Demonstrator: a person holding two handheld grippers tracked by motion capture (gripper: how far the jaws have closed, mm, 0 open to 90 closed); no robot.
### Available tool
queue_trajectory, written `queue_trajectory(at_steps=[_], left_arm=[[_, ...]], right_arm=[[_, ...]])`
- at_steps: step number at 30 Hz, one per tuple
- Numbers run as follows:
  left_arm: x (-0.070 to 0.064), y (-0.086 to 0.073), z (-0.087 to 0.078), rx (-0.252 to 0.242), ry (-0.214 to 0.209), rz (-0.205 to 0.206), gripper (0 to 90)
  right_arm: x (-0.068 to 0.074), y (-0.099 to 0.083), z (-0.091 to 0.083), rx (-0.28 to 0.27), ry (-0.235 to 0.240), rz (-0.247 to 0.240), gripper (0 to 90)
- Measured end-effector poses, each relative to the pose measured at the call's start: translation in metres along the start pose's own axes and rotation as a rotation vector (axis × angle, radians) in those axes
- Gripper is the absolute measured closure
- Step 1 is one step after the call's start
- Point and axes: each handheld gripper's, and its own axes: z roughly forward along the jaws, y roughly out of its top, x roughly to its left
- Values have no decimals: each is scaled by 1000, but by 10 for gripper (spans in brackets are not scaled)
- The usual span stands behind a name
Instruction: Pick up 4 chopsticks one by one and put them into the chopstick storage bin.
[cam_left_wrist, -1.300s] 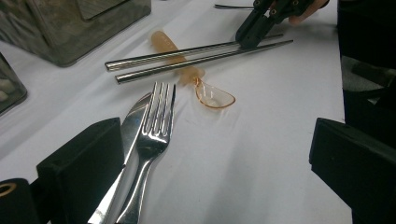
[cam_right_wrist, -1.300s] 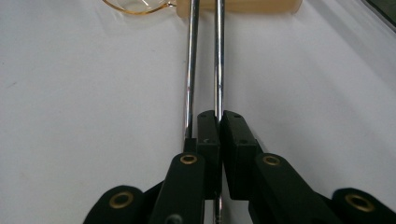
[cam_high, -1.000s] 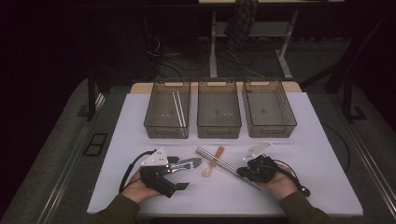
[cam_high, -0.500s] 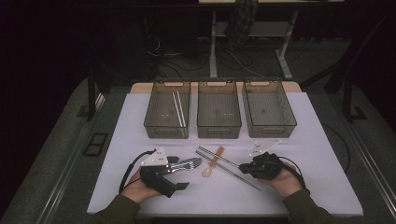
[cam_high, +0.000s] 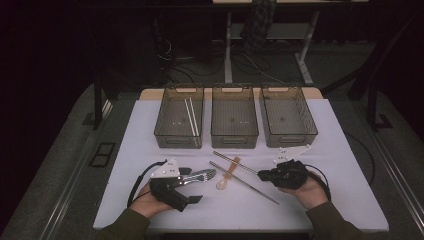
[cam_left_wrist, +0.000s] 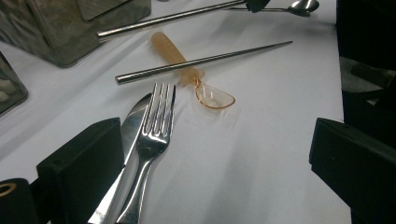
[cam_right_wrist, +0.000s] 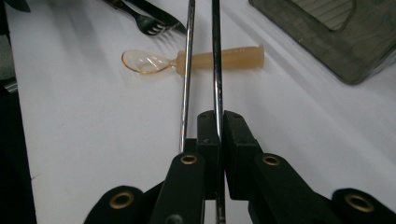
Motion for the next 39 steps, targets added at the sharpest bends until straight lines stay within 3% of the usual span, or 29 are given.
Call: queue_trajectory(at_steps=[27, 39], left_arm=[[0, -1, 2, 2, 6, -7, 20], [1, -1, 0, -8, 6, -13, 20]], right_arm=[[-3, 36, -6, -125, -2, 21, 854], [-5, 54, 11, -132, -8, 32, 854]])
